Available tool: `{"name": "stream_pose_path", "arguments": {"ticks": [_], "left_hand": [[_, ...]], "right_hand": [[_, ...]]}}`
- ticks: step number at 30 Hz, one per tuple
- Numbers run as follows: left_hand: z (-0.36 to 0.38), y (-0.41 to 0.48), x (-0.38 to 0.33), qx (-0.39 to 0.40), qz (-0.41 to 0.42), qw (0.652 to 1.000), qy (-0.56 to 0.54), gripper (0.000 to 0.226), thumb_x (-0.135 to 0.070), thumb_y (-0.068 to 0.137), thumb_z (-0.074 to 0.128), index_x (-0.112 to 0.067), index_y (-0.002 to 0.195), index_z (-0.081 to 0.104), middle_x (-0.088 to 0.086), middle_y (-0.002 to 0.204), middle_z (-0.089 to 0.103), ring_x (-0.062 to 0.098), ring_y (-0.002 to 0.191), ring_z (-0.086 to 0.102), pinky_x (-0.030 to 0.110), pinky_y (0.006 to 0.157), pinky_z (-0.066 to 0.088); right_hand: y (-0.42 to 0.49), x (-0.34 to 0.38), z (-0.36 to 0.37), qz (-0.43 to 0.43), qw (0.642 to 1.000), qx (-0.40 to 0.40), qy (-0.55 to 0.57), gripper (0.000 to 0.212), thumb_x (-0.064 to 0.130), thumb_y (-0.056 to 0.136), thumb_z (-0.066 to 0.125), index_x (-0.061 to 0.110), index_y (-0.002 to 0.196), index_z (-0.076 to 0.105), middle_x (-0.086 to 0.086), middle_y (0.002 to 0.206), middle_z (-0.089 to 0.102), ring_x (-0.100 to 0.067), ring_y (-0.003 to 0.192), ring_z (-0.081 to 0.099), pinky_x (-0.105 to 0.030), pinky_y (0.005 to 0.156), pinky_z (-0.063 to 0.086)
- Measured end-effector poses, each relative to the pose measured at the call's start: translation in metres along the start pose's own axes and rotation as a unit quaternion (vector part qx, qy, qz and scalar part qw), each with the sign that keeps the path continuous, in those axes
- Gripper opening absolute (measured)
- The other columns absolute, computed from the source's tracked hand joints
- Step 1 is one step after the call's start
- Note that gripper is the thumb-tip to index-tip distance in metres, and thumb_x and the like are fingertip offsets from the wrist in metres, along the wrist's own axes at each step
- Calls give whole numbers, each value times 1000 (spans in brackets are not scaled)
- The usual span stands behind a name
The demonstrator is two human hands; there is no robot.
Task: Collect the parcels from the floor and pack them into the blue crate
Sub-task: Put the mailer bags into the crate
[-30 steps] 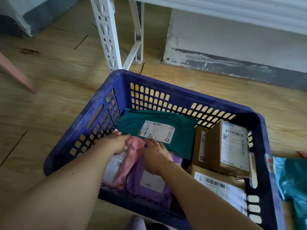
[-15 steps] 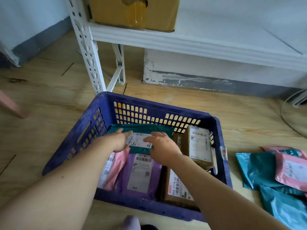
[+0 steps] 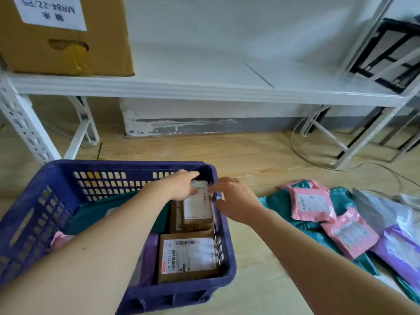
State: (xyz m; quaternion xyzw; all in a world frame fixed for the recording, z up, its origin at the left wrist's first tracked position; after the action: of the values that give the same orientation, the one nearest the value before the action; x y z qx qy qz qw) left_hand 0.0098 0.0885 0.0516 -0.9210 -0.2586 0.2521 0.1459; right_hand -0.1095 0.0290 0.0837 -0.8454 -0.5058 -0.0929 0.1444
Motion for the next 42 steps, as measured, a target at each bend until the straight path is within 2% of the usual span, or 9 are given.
{"name": "stream_pose_path", "arguments": {"ticks": [7,12,15,21,27,31,34,36,42], "left_hand": [[16,21,-115,4,81,997,-1,59,-37,95,50,-26,147,26,2,155,20,23,130,42,35,104,40],[41,34,-180,-19,124,992,6,57,-34,95,50,-28,147,27,-2,154,20,24,134,37,35,102,38],[57,49,-210,-51,149,987,4,58,-33,94,51,-30,146,26,-5,154,20,21,138,31,34,107,32],[101,95,-252,-77,176,981,35,61,-29,92,52,-29,147,24,-6,152,23,21,135,33,37,106,35],[141,158,-277,-66,182,980,48,63,-27,92,52,-27,147,23,-3,151,25,21,135,32,35,107,33],[169,195,-282,-26,180,982,55,63,-28,92,52,-26,148,22,-2,151,25,23,135,33,37,107,34],[189,215,-281,1,177,983,57,63,-28,92,52,-25,148,22,-1,151,25,24,134,33,39,107,34],[199,224,-279,16,172,983,56,63,-28,92,52,-24,148,22,0,150,26,25,133,34,40,107,33],[213,245,-261,47,166,985,26,59,-25,92,52,-24,145,28,0,149,26,22,134,33,38,110,31]], "right_hand": [[-49,-99,-35,98,995,-30,-1,39,11,84,54,25,119,62,2,133,54,-17,124,47,-20,98,26],[-74,-172,-38,172,980,-68,71,36,7,82,55,22,112,68,-3,125,61,-22,119,53,-27,96,41],[-87,-217,-35,216,968,-71,108,37,6,85,54,20,117,65,-3,125,60,-22,116,54,-18,83,37],[-92,-315,-12,295,929,-109,194,32,7,85,57,20,111,68,-1,121,64,-19,103,61,-18,69,36],[-82,-399,33,383,835,-167,358,34,-1,83,55,8,113,67,-8,116,65,-16,77,55,-23,65,44],[-72,-435,75,442,765,-170,437,33,0,84,55,9,113,67,-4,89,61,-20,83,54,-38,82,52],[-63,-445,100,457,697,-173,525,33,-2,86,53,11,113,65,-4,82,56,-19,79,52,-31,68,50],[-54,-446,116,464,647,-164,583,28,0,89,52,13,111,63,-4,80,56,-17,75,53,-27,65,48],[-31,-445,153,468,512,-155,703,23,8,91,56,17,112,58,-2,105,52,-28,105,55,-35,86,49]]}}
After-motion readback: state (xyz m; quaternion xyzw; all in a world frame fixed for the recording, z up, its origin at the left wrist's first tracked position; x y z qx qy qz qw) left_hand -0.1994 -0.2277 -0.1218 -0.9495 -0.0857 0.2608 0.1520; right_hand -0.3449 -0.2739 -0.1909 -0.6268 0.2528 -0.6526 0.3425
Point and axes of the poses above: each hand's wrist, its own y-axis towards the middle knuckle, its own z-axis out of the palm, x = y × z, the point moved 6 cm from there along y, towards the middle knuckle
